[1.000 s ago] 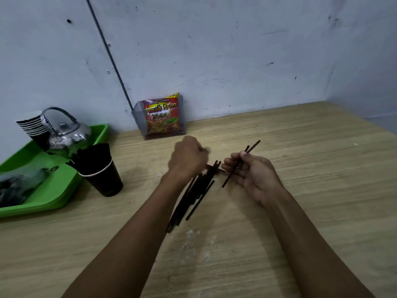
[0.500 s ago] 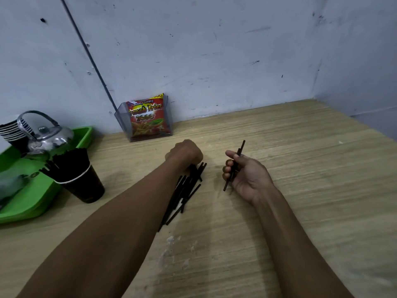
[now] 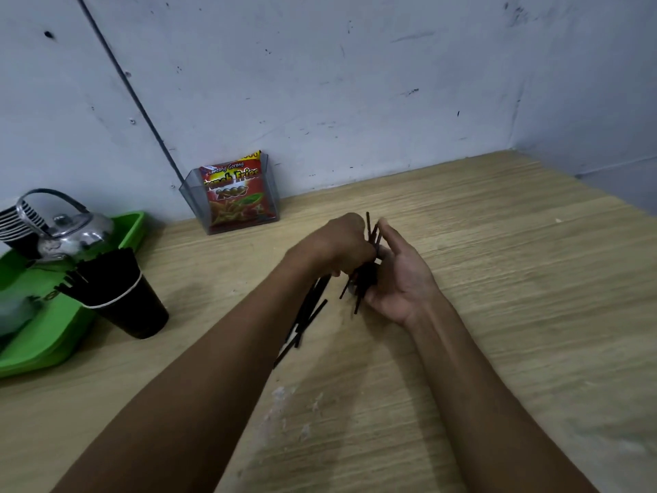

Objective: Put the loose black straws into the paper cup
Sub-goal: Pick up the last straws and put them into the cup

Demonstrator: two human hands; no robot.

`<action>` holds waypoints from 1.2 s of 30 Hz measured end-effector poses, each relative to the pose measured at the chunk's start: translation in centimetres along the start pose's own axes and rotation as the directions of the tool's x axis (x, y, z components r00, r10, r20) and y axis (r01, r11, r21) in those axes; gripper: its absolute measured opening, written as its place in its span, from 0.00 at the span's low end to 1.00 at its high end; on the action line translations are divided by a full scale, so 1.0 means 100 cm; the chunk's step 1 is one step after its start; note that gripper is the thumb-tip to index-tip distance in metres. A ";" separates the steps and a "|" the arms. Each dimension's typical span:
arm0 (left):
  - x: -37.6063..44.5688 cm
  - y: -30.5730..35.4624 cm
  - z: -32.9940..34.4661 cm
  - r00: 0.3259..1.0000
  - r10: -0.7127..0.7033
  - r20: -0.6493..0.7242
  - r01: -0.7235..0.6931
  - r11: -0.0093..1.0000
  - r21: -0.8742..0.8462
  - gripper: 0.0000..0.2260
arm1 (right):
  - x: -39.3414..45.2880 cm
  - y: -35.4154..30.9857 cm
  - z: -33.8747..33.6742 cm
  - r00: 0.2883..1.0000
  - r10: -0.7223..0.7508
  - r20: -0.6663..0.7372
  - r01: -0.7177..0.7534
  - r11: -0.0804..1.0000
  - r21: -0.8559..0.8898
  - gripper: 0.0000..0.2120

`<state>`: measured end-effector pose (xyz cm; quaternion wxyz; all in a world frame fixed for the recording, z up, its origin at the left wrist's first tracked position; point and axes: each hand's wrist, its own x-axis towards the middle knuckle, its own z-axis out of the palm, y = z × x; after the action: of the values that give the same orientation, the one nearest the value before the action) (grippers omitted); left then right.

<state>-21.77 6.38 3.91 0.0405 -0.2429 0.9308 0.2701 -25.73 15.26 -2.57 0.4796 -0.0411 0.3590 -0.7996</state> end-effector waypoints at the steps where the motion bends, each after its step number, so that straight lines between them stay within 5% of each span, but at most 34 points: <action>1: 0.001 0.001 0.004 0.999 -0.009 -0.033 0.009 1.000 0.019 0.11 | -0.001 0.001 0.000 1.000 -0.004 -0.002 0.004 1.000 -0.004 0.17; 4: 0.001 0.003 0.006 0.996 -0.049 -0.081 0.043 0.996 -0.077 0.09 | 0.000 0.004 0.001 0.999 -0.007 -0.037 0.007 1.000 0.000 0.12; 10: -0.022 -0.004 -0.012 0.997 -0.017 0.079 0.045 0.931 -0.361 0.11 | 0.006 0.009 -0.001 0.988 -0.056 -0.145 0.044 0.995 -0.088 0.16; 14: -0.041 -0.047 -0.022 0.984 -0.109 -0.139 0.070 0.964 -0.258 0.11 | 0.003 0.011 0.005 0.959 -0.212 -0.186 0.161 0.953 -0.256 0.11; 17: -0.053 -0.084 -0.018 0.959 -0.262 -0.112 0.242 0.956 -0.164 0.15 | -0.003 0.017 0.013 0.914 -0.390 -0.112 0.275 0.799 -0.535 0.07; 21: -0.070 -0.101 -0.006 0.947 -0.319 0.030 0.321 0.944 -0.077 0.23 | -0.005 0.034 0.013 0.717 -0.688 0.114 0.537 0.440 -0.720 0.04; 25: -0.076 -0.100 0.003 0.950 -0.314 -0.006 0.313 0.948 -0.059 0.23 | -0.013 0.045 0.009 0.667 -0.684 0.296 0.581 0.229 -0.781 0.05; 27: -0.079 -0.098 0.004 0.949 -0.314 -0.013 0.313 0.949 -0.050 0.22 | -0.016 0.045 0.009 0.641 -0.700 0.315 0.619 0.228 -0.752 0.07; 31: -0.088 -0.085 0.010 0.950 -0.304 -0.069 0.308 0.950 0.046 0.22 | -0.007 0.049 0.000 0.723 -0.655 0.219 0.495 0.269 -0.826 0.11; 36: -0.086 -0.074 0.016 0.950 -0.274 -0.152 0.286 0.956 0.065 0.18 | -0.008 0.050 0.000 0.737 -0.659 0.150 0.483 0.359 -0.798 0.13</action>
<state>-10.83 5.52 0.73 0.0228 -0.3892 0.8981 0.2034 -21.61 14.43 -5.43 0.0600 -0.2939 0.6832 -0.6657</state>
